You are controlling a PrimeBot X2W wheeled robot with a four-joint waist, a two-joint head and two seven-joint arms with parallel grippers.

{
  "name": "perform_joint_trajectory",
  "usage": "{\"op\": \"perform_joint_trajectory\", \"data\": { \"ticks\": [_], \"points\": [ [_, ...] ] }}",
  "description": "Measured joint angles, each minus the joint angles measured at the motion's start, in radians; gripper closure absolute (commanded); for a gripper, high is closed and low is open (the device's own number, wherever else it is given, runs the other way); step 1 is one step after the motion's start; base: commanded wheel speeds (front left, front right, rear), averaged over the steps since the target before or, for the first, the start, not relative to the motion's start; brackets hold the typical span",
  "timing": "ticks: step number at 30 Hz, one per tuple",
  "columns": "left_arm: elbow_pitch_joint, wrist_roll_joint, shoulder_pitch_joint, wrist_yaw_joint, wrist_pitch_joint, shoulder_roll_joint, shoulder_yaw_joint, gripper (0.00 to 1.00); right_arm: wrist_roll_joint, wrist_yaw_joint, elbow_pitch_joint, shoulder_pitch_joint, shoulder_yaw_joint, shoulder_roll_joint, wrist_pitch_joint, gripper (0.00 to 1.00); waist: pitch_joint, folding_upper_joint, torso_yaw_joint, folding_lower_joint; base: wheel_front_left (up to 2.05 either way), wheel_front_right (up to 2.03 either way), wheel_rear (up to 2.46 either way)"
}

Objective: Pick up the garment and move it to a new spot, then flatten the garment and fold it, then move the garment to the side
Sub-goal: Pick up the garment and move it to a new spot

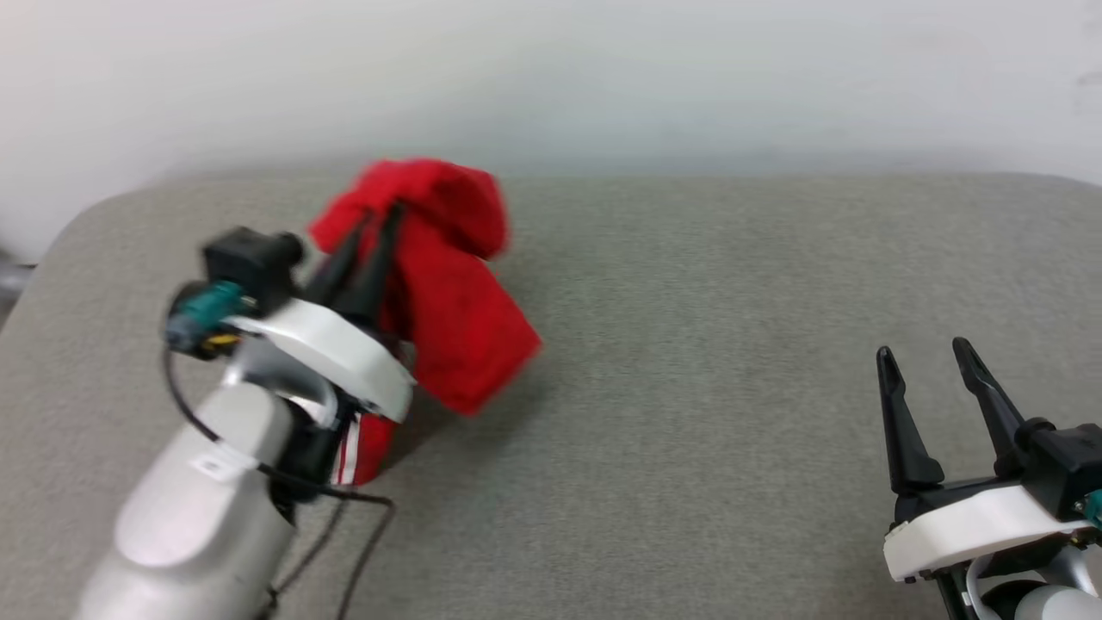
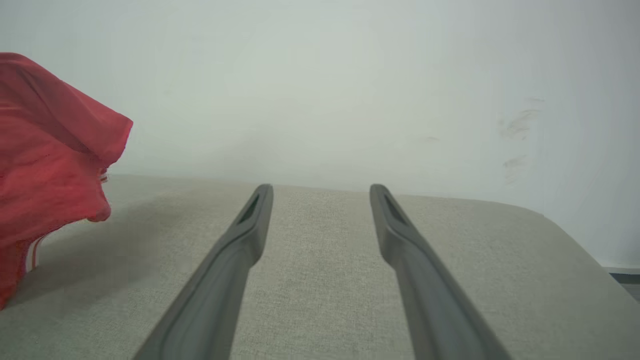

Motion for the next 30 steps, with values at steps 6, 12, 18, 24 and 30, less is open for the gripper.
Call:
{"op": "perform_joint_trajectory", "data": {
  "ticks": [6, 12, 18, 24, 30],
  "points": [
    [-0.101, -0.001, 0.063, -0.011, 0.054, -0.083, -0.107, 1.0, 0.008, 0.0, -0.015, 0.01, -0.018, 0.0, 0.001, 0.0, 0.017, 0.0, -0.072, 0.0, 0.0, 0.0, 0.0],
    [-0.074, 0.002, 0.106, -0.054, 0.093, -0.18, -0.236, 1.0, 0.015, 0.0, -0.026, 0.009, -0.022, 0.0, -0.001, 0.0, 0.081, 0.0, -0.114, 0.0001, 0.0, 0.0, 0.0],
    [0.007, 0.044, 0.127, -0.097, 0.11, -0.235, -0.368, 0.55, 0.021, 0.0, -0.025, -0.008, -0.02, 0.0, -0.01, 0.0, 0.148, 0.0, -0.133, 0.0003, 0.0, 0.0, 0.0],
    [0.042, 0.067, 0.129, -0.118, 0.046, -0.26, -0.424, 0.0, 0.025, 0.0, -0.008, -0.023, -0.016, 0.0, -0.014, 0.0, 0.155, 0.0, -0.115, 0.0003, 0.0, 0.0, 0.0],
    [0.014, 0.091, 0.121, -0.079, -0.05, -0.263, -0.38, 0.0, 0.023, 0.0, 0.013, -0.019, -0.015, 0.0, -0.012, 0.0, 0.103, 0.0, -0.086, 0.0002, 0.0, 0.0, 0.0]
  ]
}}
